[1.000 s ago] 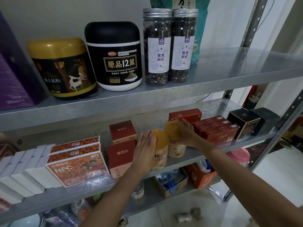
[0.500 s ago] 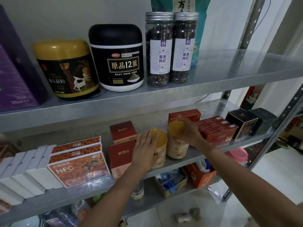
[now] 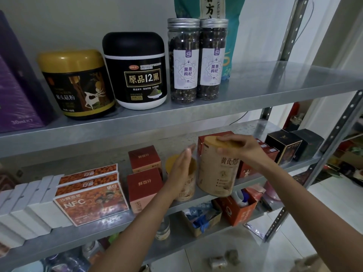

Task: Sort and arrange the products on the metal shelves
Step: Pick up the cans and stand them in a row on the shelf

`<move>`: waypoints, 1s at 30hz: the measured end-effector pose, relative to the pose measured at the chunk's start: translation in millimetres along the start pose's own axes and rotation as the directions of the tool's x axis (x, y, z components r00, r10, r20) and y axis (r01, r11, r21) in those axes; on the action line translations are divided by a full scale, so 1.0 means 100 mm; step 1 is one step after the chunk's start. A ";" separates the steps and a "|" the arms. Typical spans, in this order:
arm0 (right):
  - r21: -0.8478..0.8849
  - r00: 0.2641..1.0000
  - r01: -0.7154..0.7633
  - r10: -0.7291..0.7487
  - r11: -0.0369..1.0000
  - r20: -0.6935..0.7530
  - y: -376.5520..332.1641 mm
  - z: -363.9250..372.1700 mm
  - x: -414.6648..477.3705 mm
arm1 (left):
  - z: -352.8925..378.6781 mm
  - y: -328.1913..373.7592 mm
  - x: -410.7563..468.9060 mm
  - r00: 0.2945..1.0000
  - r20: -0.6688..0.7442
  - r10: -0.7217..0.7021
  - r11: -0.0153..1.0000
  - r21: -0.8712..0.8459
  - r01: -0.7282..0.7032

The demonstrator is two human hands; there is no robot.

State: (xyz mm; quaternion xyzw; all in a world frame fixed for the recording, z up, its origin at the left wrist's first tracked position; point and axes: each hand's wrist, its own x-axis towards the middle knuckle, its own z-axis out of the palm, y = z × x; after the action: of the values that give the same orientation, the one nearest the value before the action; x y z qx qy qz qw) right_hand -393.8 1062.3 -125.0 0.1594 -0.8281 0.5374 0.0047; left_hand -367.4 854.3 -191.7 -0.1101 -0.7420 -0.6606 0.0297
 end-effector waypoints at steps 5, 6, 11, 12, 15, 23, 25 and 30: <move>0.054 0.999 0.024 -0.025 0.998 0.022 -0.30 -0.02 -0.05 | 0.16 0.14 0.01 0.924 0.180 -0.337 0.754 -0.537 0.380; 0.059 0.999 0.014 -0.017 0.998 0.040 -0.33 -0.01 -0.04 | 0.20 0.16 -0.01 0.890 0.260 -0.375 0.677 -0.579 0.455; 0.047 0.970 -0.218 0.211 0.975 0.119 -0.46 0.01 0.08 | 0.29 0.25 -0.18 0.801 0.473 -0.366 0.346 -0.730 0.589; 0.038 0.958 -0.264 0.258 0.964 0.122 -0.47 0.02 0.11 | 0.31 0.28 -0.21 0.792 0.492 -0.363 0.301 -0.742 0.599; 0.022 0.936 -0.332 0.327 0.943 0.130 -0.46 0.06 0.18 | 0.39 0.34 -0.28 0.766 0.516 -0.384 0.187 -0.768 0.612; 0.060 0.890 -0.430 0.412 0.901 0.197 -0.32 0.17 0.17 | 0.46 0.42 -0.41 0.683 0.545 -0.487 0.028 -0.771 0.636; 0.097 0.898 -0.419 0.395 0.903 0.196 -0.30 0.20 0.13 | 0.46 0.42 -0.42 0.675 0.536 -0.506 0.016 -0.777 0.629; 0.331 0.956 -0.295 0.276 0.896 0.104 -0.17 0.21 0.02 | 0.44 0.45 -0.43 0.652 0.577 -0.492 -0.071 -0.773 0.631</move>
State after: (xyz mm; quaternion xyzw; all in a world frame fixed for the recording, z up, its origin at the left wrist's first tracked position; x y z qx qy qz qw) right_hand -387.7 1036.3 -118.4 0.0492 -0.7358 0.6638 -0.1245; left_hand -312.0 896.8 -161.8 0.1761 -0.1520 -0.9027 -0.3619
